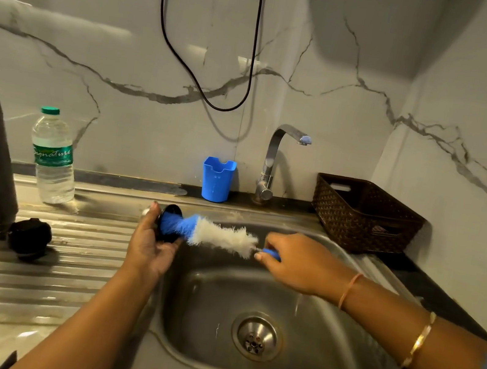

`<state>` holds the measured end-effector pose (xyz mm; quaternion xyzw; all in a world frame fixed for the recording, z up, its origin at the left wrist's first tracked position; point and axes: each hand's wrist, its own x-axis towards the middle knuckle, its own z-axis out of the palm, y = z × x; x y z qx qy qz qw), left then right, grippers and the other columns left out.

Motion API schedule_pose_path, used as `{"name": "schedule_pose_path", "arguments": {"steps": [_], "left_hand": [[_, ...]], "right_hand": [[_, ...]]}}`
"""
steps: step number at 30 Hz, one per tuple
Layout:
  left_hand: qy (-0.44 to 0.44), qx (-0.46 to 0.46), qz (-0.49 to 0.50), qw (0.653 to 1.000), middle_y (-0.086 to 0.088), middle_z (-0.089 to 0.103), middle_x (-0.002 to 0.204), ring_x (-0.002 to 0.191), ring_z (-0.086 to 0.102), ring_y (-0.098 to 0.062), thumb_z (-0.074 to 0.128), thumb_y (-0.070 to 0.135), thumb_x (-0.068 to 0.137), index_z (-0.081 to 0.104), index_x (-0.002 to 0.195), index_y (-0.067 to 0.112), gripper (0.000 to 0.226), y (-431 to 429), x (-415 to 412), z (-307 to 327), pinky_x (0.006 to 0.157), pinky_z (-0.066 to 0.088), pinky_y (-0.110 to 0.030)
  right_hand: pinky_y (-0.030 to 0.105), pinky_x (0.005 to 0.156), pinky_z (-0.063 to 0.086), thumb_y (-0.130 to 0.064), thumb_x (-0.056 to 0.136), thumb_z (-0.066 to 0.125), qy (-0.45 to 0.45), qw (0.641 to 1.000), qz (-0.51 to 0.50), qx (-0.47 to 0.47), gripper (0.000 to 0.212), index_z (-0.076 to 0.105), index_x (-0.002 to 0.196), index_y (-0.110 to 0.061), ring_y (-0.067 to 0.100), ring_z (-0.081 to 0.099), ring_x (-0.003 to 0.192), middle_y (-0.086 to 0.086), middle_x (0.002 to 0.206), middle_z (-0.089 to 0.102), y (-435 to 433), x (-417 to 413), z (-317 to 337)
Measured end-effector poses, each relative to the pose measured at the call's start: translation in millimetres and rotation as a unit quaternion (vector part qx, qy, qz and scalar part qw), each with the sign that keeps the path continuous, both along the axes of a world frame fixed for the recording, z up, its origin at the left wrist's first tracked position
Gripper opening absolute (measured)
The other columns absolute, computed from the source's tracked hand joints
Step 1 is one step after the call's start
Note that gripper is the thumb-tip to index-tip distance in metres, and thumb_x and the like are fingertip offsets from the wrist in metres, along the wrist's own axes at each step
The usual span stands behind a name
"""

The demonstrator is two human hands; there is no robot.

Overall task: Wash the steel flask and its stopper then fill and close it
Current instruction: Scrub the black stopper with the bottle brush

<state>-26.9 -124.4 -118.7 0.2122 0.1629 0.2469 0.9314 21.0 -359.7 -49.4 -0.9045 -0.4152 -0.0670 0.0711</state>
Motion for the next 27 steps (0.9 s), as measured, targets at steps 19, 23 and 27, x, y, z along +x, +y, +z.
{"name": "schedule_pose_path", "arguments": {"steps": [19, 23, 27], "left_hand": [[0.026, 0.054, -0.021, 0.998, -0.014, 0.061, 0.121, 0.1, 0.064, -0.024, 0.058, 0.039, 0.088, 0.053, 0.128, 0.009, 0.05, -2.4, -5.2, -0.9, 0.075, 0.058, -0.037], [0.036, 0.051, -0.019, 0.998, -0.016, 0.059, 0.126, 0.114, 0.058, -0.03, 0.06, 0.038, 0.086, 0.051, 0.13, 0.006, 0.055, 0.6, -3.6, -4.6, 0.098, 0.048, -0.044], [0.053, 0.048, -0.023, 0.997, -0.018, 0.061, 0.121, 0.106, 0.062, -0.028, 0.061, 0.037, 0.086, 0.053, 0.127, 0.005, 0.053, -1.7, -4.6, -3.5, 0.087, 0.055, -0.04]], "right_hand": [[0.021, 0.044, 0.025, -0.036, 0.097, 0.044, 0.096, 0.995, -0.001, 0.015, 0.035, 0.066, 0.079, -0.015, 0.006, 0.033, 0.043, -0.004, 0.056, 0.046, -8.5, 6.4, 20.7], [0.022, 0.048, 0.032, -0.04, 0.096, 0.046, 0.036, 0.999, 0.034, -0.008, 0.032, 0.062, 0.078, -0.019, 0.006, 0.039, 0.049, -0.003, 0.064, 0.051, -8.2, 7.4, 14.6], [0.022, 0.04, 0.023, -0.03, 0.082, 0.065, -0.36, 0.926, 0.057, -0.097, 0.017, 0.064, 0.079, -0.013, 0.013, 0.036, 0.044, 0.002, 0.065, 0.055, -12.8, 6.1, 15.6]]}}
